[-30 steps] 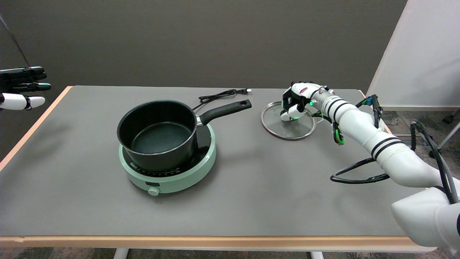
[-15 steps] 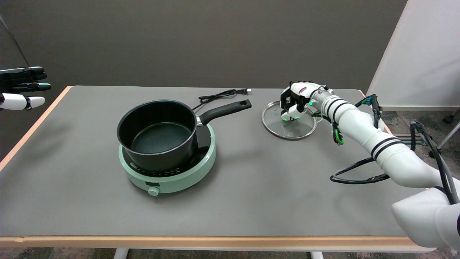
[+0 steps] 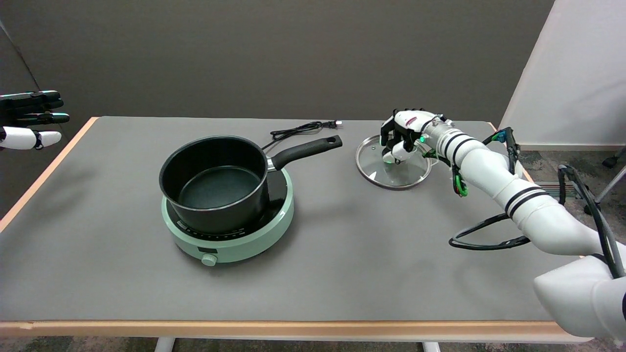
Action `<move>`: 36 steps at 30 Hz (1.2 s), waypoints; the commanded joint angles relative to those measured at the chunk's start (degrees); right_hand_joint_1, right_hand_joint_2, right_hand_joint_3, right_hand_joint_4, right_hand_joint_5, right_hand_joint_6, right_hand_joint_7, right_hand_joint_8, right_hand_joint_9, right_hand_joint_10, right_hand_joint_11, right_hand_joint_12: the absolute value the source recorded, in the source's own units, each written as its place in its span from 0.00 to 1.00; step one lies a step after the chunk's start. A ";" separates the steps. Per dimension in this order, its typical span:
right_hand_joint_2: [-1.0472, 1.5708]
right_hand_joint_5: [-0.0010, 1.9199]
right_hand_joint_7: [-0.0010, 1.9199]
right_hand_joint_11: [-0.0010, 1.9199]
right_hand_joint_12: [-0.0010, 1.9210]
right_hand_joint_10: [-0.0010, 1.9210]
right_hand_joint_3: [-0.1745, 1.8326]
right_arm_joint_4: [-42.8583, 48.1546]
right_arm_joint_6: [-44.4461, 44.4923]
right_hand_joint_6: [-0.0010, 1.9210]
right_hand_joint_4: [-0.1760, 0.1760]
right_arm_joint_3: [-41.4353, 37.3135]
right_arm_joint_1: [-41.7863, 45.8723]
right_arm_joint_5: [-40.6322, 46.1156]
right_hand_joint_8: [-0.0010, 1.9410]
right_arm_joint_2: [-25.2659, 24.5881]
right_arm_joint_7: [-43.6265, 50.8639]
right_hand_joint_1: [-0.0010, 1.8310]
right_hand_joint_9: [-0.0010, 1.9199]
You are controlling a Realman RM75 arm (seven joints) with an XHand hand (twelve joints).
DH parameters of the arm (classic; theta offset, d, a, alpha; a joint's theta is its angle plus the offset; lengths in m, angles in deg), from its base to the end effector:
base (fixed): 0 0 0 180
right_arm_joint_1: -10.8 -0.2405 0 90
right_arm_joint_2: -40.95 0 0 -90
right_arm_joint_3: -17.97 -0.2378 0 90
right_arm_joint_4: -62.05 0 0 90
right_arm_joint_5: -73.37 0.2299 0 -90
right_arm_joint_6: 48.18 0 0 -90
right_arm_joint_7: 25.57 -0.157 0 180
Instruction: Pick up the pot lid.
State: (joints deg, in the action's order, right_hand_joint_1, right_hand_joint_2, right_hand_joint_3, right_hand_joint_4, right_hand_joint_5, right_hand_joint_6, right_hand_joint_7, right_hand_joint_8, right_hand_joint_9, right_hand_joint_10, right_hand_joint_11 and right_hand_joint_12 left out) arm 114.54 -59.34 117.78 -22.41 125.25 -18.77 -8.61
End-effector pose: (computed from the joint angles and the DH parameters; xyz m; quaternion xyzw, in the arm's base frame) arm -0.2265 -0.4886 0.4223 0.6538 -0.1214 -0.0510 0.7451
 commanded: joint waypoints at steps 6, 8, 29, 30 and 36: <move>0.76 0.37 0.45 0.25 0.91 0.89 0.31 2.62 0.24 0.49 1.00 0.06 0.64 0.10 0.67 0.10 0.00 0.73 0.39; 0.77 0.36 0.44 0.24 0.94 0.88 0.30 2.72 0.65 0.49 1.00 0.06 0.72 0.10 0.68 0.08 0.00 0.73 0.40; 0.74 0.37 0.48 0.41 0.94 0.82 0.34 0.53 5.62 0.54 1.00 -0.85 2.22 4.12 0.64 -0.16 -0.08 0.74 0.45; 0.74 0.37 0.48 0.41 0.93 0.82 0.34 0.42 5.82 0.54 1.00 -1.08 2.38 4.97 0.63 -0.16 -0.08 0.74 0.45; 0.73 0.39 0.49 0.43 0.94 0.77 0.35 0.71 7.05 0.51 1.00 -2.72 3.59 9.73 0.62 -0.08 -0.08 0.74 0.47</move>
State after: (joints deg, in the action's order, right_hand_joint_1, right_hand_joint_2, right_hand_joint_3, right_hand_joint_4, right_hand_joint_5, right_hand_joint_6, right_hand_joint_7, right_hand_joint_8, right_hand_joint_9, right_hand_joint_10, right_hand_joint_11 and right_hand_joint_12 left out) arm 115.85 -55.50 117.21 -20.75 127.24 -18.85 -8.65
